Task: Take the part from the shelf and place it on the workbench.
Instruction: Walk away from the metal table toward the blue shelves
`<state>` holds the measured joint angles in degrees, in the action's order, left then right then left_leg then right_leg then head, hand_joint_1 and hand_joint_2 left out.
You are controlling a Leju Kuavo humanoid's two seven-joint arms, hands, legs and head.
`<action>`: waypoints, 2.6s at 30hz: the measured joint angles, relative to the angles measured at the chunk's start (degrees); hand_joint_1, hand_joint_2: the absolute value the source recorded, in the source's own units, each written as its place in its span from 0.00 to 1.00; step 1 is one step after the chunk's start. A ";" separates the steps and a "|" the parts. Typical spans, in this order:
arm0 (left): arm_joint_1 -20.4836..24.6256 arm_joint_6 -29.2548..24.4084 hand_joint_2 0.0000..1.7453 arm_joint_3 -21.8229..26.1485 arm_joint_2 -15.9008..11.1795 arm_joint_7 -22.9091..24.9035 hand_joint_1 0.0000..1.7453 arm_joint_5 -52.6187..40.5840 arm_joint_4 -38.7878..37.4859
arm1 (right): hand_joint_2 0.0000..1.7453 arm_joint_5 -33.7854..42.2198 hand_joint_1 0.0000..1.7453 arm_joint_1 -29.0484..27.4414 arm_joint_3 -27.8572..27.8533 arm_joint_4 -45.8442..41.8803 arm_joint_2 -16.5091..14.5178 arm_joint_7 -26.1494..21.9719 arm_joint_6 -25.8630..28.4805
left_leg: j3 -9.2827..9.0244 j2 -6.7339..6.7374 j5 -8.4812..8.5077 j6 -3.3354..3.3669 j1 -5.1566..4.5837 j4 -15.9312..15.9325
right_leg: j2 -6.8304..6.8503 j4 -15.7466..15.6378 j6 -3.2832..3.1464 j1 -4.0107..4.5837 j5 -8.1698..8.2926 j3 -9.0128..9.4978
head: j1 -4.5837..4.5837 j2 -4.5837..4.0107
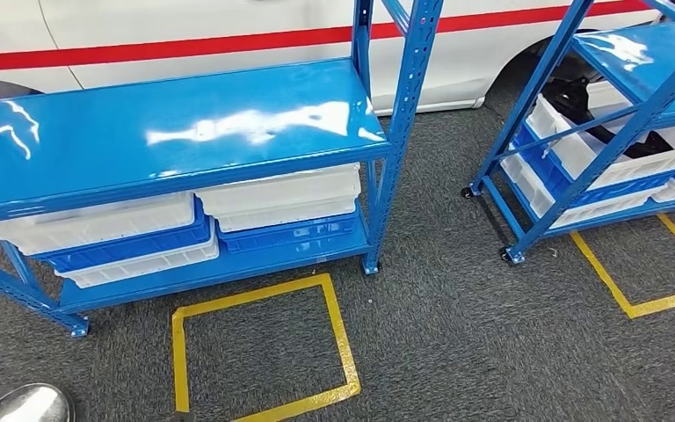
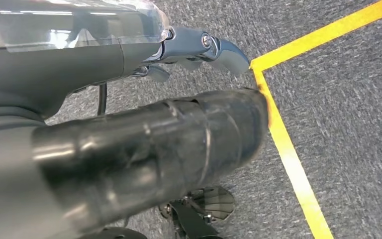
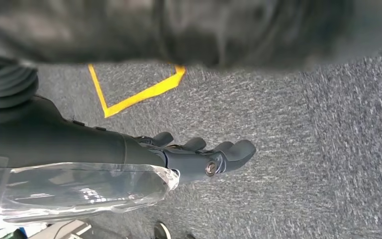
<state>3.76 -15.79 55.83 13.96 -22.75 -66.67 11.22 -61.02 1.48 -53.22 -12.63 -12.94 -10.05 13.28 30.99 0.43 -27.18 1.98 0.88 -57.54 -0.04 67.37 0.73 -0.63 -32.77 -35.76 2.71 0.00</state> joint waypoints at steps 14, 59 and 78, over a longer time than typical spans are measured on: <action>0.08 0.01 0.00 0.02 0.07 0.16 0.00 0.00 0.01 | 0.00 -0.04 0.00 0.02 0.04 0.00 0.23 0.33 -0.09 | 1.61 -0.24 -3.17 -2.39 -0.18 -4.17 | 0.12 -8.97 -2.35 -0.17 5.70 3.61 | -0.05 0.00; -0.15 0.01 0.00 0.06 0.16 0.27 0.00 -0.01 0.00 | 0.00 0.11 0.00 0.01 0.03 0.02 0.31 0.63 -0.37 | -0.11 -0.56 0.11 -0.43 -0.24 0.21 | 0.72 -6.73 -0.55 0.27 3.77 3.14 | -0.03 -0.02; -0.07 0.01 0.00 0.33 0.22 -0.07 0.00 0.14 -0.01 | 0.00 0.97 0.00 0.22 -0.56 0.04 0.43 -4.34 -1.69 | 6.08 -0.77 -7.86 -2.71 -0.14 -13.94 | 0.39 -8.62 -2.59 0.01 5.45 3.46 | -0.05 0.00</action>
<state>3.69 -15.79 56.16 14.19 -22.82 -66.54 11.21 -60.05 1.70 -53.78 -12.59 -12.52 -14.39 11.59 37.07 -0.34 -35.04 -0.73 0.74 -71.48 0.36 58.75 -1.86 -0.62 -27.32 -32.30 2.66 0.00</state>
